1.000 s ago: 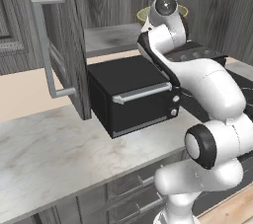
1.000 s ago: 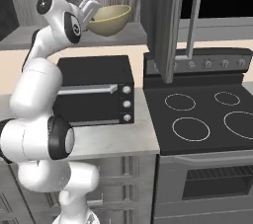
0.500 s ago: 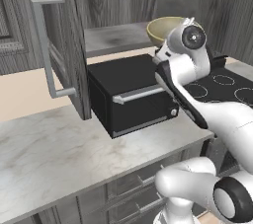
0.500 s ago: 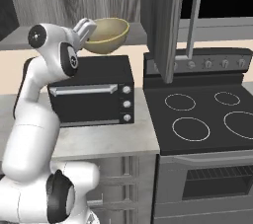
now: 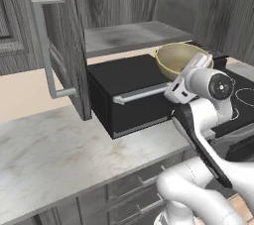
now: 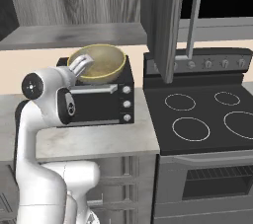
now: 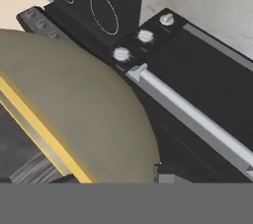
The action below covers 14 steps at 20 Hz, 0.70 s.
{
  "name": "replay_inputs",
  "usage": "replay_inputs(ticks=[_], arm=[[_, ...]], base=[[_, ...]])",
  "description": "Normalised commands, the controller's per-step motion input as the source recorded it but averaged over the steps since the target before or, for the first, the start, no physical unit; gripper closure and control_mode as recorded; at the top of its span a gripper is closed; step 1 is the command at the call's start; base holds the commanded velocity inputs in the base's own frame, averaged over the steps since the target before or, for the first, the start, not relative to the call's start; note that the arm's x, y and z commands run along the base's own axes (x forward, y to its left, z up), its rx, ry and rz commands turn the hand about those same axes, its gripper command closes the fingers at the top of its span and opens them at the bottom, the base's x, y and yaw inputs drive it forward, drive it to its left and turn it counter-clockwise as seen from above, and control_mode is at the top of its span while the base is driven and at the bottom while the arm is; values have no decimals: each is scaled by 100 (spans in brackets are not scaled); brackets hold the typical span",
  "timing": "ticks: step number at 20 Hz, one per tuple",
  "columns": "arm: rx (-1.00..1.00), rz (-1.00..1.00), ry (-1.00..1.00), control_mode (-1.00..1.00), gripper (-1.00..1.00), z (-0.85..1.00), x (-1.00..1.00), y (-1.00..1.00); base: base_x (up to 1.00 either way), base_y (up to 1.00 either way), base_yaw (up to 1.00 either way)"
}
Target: Move the bowls from the cabinet to the plates on the dining table.
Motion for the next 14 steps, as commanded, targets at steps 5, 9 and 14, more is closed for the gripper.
replay_inputs(ticks=[5, 9, 14], arm=[[0, 1, 0, -100, 100, -14, -55, -14], [0, 0, 0, -100, 100, -23, -43, -6], [0, 0, 0, -100, 100, -9, -6, 0]], base=[[0, 0, 0], [0, 0, 0], [0, 0, 0]])
